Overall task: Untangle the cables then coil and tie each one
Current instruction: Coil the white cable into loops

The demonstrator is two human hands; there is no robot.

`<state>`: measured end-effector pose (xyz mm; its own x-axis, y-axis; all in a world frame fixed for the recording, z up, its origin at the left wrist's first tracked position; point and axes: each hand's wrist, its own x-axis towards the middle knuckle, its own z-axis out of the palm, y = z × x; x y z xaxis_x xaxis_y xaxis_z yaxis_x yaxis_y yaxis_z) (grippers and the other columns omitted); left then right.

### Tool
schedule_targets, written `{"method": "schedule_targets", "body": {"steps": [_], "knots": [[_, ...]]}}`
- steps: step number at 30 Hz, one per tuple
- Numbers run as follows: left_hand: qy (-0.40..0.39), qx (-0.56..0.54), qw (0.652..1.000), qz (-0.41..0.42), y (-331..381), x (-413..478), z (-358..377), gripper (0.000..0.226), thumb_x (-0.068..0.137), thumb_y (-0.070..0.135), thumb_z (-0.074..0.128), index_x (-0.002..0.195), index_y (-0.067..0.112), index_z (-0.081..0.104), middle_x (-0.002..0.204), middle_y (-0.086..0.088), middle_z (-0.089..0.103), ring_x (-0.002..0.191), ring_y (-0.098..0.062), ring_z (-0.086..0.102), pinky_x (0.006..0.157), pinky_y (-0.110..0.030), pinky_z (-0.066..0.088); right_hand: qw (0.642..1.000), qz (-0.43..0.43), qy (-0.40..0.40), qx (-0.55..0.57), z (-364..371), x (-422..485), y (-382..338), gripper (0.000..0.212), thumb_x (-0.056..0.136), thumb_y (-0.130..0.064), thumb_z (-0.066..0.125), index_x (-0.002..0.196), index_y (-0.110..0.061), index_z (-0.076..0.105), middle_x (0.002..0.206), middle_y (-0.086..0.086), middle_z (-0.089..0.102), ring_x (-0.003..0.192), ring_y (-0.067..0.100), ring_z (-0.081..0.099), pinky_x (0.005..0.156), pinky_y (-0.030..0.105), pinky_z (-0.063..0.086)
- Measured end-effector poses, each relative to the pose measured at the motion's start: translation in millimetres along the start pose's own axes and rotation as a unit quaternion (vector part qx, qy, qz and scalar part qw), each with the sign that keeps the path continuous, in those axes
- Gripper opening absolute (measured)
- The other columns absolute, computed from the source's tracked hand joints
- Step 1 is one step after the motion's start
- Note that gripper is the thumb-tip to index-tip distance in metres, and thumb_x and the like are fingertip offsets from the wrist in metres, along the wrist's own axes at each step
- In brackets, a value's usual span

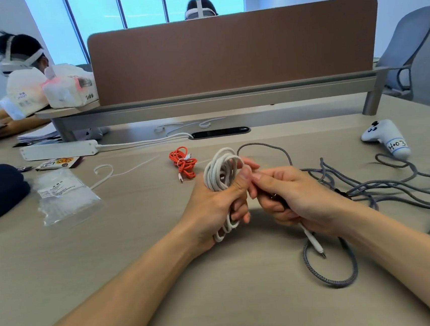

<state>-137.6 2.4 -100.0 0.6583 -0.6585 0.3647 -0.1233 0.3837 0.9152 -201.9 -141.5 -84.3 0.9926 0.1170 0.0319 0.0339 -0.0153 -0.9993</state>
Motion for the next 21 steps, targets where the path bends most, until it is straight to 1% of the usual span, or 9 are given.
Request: {"method": "schedule_targets", "body": {"steps": [3, 6, 8, 11, 12, 15, 17, 19, 21], "knots": [[0.051, 0.02, 0.998, 0.022, 1, 2, 1, 0.02, 0.091, 0.022, 0.059, 0.072, 0.014, 0.059, 0.049, -0.002, 0.049, 0.039, -0.016, 0.036, 0.044, -0.025, 0.044, 1.0, 0.002, -0.015, -0.021, 3, 0, 2, 0.031, 0.09, -0.037, 0.045, 0.072, -0.014, 0.056, 0.047, -0.001, 0.032, 0.036, 0.007, 0.018, 0.036, 0.016, 0.011], [0.167, -0.023, 0.985, 0.023, 9, 8, -5, 0.019, 0.091, 0.022, 0.058, 0.075, 0.012, 0.054, 0.05, -0.003, 0.048, 0.042, -0.019, 0.046, 0.046, -0.026, 0.041, 0.998, 0.005, -0.018, -0.056, 4, 0, 2, 0.032, 0.098, -0.029, 0.042, 0.078, -0.011, 0.059, 0.049, 0.0, 0.032, 0.039, 0.009, 0.018, 0.038, 0.021, 0.011], [0.213, -0.077, 0.974, 0.004, 13, 11, -15, 0.021, 0.092, 0.024, 0.056, 0.077, 0.011, 0.055, 0.056, -0.002, 0.056, 0.048, -0.017, 0.057, 0.054, -0.031, 0.046, 0.997, 0.008, -0.017, -0.076, 3, 0, 2, 0.032, 0.099, -0.028, 0.043, 0.082, -0.009, 0.062, 0.052, 0.0, 0.033, 0.041, 0.01, 0.019, 0.039, 0.022, 0.012], [0.213, -0.168, 0.962, 0.0, 19, 14, -26, 0.028, 0.088, 0.031, 0.056, 0.072, 0.008, 0.057, 0.06, -0.004, 0.058, 0.056, -0.017, 0.061, 0.07, -0.036, 0.054, 0.993, 0.004, -0.015, -0.113, 1, -1, 1, 0.032, 0.098, -0.029, 0.046, 0.09, -0.007, 0.068, 0.056, 0.001, 0.035, 0.041, 0.01, 0.023, 0.037, 0.019, 0.018], [0.208, -0.179, 0.962, 0.007, 20, 15, -28, 0.03, 0.085, 0.033, 0.057, 0.069, 0.008, 0.054, 0.058, -0.004, 0.053, 0.053, -0.017, 0.058, 0.068, -0.035, 0.054, 0.993, 0.003, -0.013, -0.12, 1, -2, 1, 0.031, 0.097, -0.028, 0.047, 0.093, -0.008, 0.069, 0.057, 0.002, 0.035, 0.042, 0.01, 0.024, 0.037, 0.019, 0.019], [0.21, -0.156, 0.965, 0.014, 21, 14, -27, 0.034, 0.082, 0.035, 0.057, 0.058, 0.012, 0.048, 0.05, -0.001, 0.041, 0.041, -0.012, 0.044, 0.051, -0.028, 0.051, 0.994, -0.004, 0.02, -0.108, 2, -1, 1, 0.021, 0.095, -0.023, 0.053, 0.098, -0.011, 0.069, 0.058, 0.002, 0.04, 0.041, 0.01, 0.026, 0.038, 0.019, 0.017], [0.209, -0.129, 0.969, 0.009, 20, 14, -26, 0.035, 0.08, 0.037, 0.06, 0.057, 0.013, 0.047, 0.049, 0.0, 0.038, 0.037, -0.011, 0.039, 0.045, -0.026, 0.046, 0.995, -0.025, 0.06, -0.073, 1, 2, 0, 0.011, 0.091, -0.018, 0.059, 0.089, -0.009, 0.066, 0.056, 0.004, 0.043, 0.038, 0.011, 0.028, 0.038, 0.017, 0.018], [0.197, -0.102, 0.975, -0.003, 19, 12, -24, 0.03, 0.075, 0.036, 0.065, 0.062, 0.014, 0.049, 0.049, 0.0, 0.035, 0.036, -0.01, 0.035, 0.041, -0.024, 0.042, 0.994, -0.053, 0.09, -0.042, -2, 3, 1, 0.012, 0.082, -0.021, 0.066, 0.077, -0.011, 0.061, 0.055, 0.005, 0.045, 0.036, 0.011, 0.033, 0.035, 0.017, 0.024], [0.168, -0.076, 0.983, -0.02, 17, 10, -20, 0.029, 0.069, 0.034, 0.071, 0.069, 0.015, 0.048, 0.052, -0.001, 0.034, 0.034, -0.009, 0.031, 0.038, -0.022, 0.039, 0.993, -0.068, 0.093, -0.007, -4, 3, 0, 0.014, 0.075, -0.024, 0.069, 0.072, -0.012, 0.061, 0.054, 0.005, 0.049, 0.037, 0.012, 0.038, 0.034, 0.019, 0.031]]}}
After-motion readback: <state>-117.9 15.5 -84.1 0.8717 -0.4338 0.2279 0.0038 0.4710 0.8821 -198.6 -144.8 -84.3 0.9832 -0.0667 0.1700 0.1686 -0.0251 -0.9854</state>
